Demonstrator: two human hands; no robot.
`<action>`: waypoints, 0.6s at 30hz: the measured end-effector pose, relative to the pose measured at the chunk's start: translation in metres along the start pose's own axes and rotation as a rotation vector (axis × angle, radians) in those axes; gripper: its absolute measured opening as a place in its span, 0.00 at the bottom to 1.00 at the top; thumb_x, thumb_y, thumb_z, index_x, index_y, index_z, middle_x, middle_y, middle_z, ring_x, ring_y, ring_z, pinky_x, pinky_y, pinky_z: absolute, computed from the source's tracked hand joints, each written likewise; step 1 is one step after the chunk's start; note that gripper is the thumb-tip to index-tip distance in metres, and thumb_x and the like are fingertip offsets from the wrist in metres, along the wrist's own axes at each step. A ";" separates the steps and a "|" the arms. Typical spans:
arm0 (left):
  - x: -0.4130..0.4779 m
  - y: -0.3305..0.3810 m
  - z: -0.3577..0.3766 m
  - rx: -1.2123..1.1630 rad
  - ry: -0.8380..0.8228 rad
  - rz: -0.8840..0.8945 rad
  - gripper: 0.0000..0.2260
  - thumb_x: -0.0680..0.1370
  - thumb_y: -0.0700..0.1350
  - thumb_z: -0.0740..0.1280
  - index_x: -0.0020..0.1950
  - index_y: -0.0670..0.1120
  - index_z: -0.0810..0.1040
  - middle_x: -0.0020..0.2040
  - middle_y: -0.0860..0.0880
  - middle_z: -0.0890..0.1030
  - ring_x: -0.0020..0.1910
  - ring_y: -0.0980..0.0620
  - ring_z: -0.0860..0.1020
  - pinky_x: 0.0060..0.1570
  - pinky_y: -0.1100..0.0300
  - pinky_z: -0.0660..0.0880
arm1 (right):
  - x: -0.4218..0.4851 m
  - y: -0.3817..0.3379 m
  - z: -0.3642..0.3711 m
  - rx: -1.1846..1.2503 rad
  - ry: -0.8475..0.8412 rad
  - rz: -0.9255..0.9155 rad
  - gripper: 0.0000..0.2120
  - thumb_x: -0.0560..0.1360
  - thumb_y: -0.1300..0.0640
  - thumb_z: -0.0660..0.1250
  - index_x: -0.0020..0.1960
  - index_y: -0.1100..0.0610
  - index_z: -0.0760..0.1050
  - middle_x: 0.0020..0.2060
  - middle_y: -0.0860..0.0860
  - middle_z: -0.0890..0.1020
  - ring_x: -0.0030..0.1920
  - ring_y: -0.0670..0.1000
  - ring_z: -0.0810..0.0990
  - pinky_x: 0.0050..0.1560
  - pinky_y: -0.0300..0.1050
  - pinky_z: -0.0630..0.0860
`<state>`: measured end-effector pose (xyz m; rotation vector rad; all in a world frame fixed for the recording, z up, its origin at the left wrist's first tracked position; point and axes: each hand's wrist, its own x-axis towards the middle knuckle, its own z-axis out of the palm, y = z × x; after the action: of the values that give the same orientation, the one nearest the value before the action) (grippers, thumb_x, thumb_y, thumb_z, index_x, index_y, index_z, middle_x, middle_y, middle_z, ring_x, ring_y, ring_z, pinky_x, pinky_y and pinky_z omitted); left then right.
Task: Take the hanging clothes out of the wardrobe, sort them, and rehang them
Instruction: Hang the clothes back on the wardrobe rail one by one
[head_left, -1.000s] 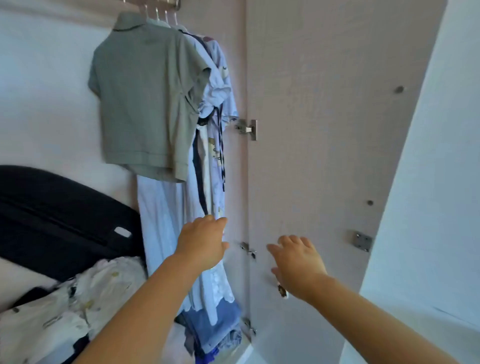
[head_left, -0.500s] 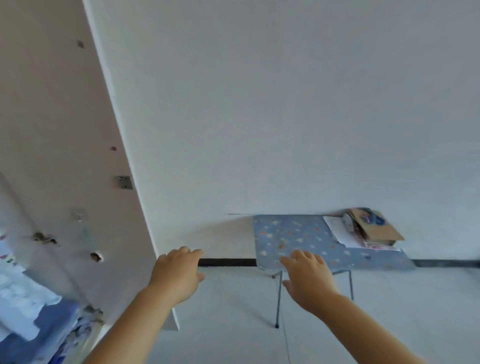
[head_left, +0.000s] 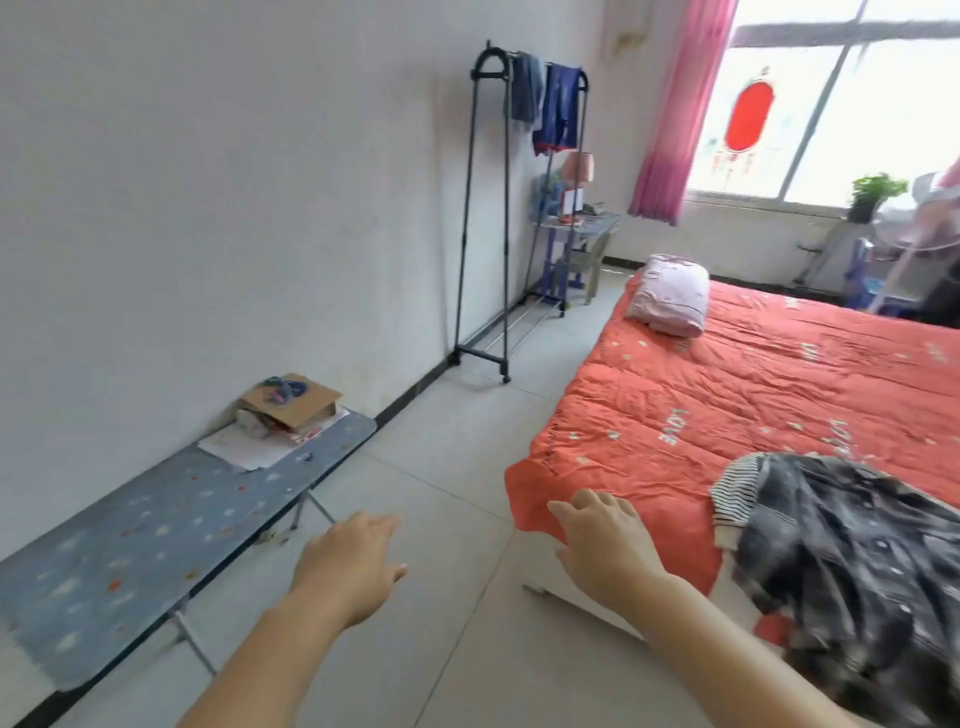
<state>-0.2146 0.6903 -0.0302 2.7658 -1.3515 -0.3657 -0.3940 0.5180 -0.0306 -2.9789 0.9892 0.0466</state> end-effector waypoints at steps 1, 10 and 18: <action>0.008 0.021 0.003 0.000 -0.006 0.067 0.25 0.79 0.56 0.59 0.74 0.53 0.59 0.71 0.51 0.66 0.68 0.50 0.66 0.64 0.56 0.65 | -0.014 0.020 0.002 -0.005 -0.004 0.056 0.19 0.77 0.51 0.59 0.68 0.50 0.65 0.62 0.51 0.70 0.64 0.55 0.67 0.66 0.48 0.60; 0.029 0.236 0.045 0.039 -0.101 0.546 0.26 0.79 0.56 0.60 0.75 0.53 0.58 0.69 0.51 0.67 0.67 0.51 0.67 0.63 0.58 0.65 | -0.156 0.174 0.017 -0.004 -0.029 0.485 0.21 0.76 0.53 0.60 0.69 0.52 0.65 0.61 0.51 0.71 0.63 0.53 0.68 0.66 0.46 0.62; 0.020 0.446 0.069 0.122 -0.141 0.819 0.24 0.78 0.54 0.61 0.73 0.53 0.61 0.69 0.51 0.67 0.66 0.49 0.68 0.62 0.55 0.66 | -0.251 0.319 0.026 0.041 0.031 0.721 0.23 0.77 0.49 0.61 0.70 0.51 0.64 0.62 0.50 0.71 0.64 0.52 0.67 0.66 0.45 0.60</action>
<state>-0.5633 0.4034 -0.0389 2.0148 -2.4165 -0.4270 -0.7868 0.4125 -0.0472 -2.4241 1.9663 -0.0206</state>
